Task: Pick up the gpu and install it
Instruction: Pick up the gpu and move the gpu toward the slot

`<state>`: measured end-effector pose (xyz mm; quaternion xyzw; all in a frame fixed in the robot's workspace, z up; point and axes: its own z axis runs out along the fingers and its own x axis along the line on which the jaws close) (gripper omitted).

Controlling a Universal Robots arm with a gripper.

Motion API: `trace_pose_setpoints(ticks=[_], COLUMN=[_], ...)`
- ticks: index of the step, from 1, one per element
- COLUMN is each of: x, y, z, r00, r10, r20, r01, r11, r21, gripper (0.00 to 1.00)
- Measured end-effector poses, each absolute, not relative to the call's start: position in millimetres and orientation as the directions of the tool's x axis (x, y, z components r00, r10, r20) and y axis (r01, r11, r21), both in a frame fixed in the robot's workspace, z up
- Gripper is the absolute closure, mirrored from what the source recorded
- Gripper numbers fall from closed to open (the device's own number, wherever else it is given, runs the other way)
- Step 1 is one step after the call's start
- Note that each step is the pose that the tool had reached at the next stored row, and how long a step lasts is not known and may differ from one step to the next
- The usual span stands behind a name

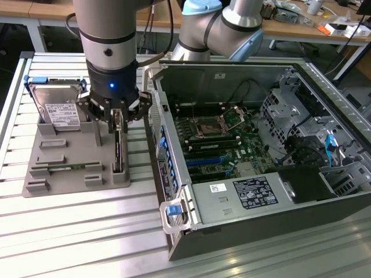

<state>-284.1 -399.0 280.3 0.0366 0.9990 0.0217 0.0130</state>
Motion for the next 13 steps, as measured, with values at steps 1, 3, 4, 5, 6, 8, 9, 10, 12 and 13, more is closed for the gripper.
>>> trace_pose_setpoints(ticks=[1, 3, 4, 5, 6, 8, 9, 10, 12, 13], x=[-284.1, -284.1, -284.1, -284.1, -284.1, -284.1, -284.1, -284.1, -284.1, -284.1], y=[-398.9, -398.9, -398.9, -399.0, -399.0, -398.9, -398.9, -398.9, -398.9, -398.9], z=[279.6, 278.4, 277.8, 277.2, 276.4, 275.0, 274.5, 273.8, 272.5, 272.0], r00=[-0.997, -0.997, -0.997, -0.997, -0.997, -0.997, -0.997, -0.997, -0.997, -0.997], r10=[0.074, 0.074, 0.074, 0.074, 0.074, 0.074, 0.074, 0.074, 0.074, 0.074], r20=[-0.024, -0.024, -0.024, -0.024, -0.024, -0.024, -0.024, -0.024, -0.024, -0.024], r01=[0.072, 0.073, 0.073, 0.072, 0.072, 0.073, 0.073, 0.072, 0.073, 0.073], r11=[0.996, 0.996, 0.996, 0.996, 0.996, 0.996, 0.996, 0.996, 0.996, 0.996], r21=[0.044, 0.044, 0.044, 0.044, 0.044, 0.044, 0.044, 0.044, 0.044, 0.044], gripper=[0.64, 0.64, 0.64, 0.64, 0.64, 0.64, 0.64, 0.64, 0.64, 0.64])
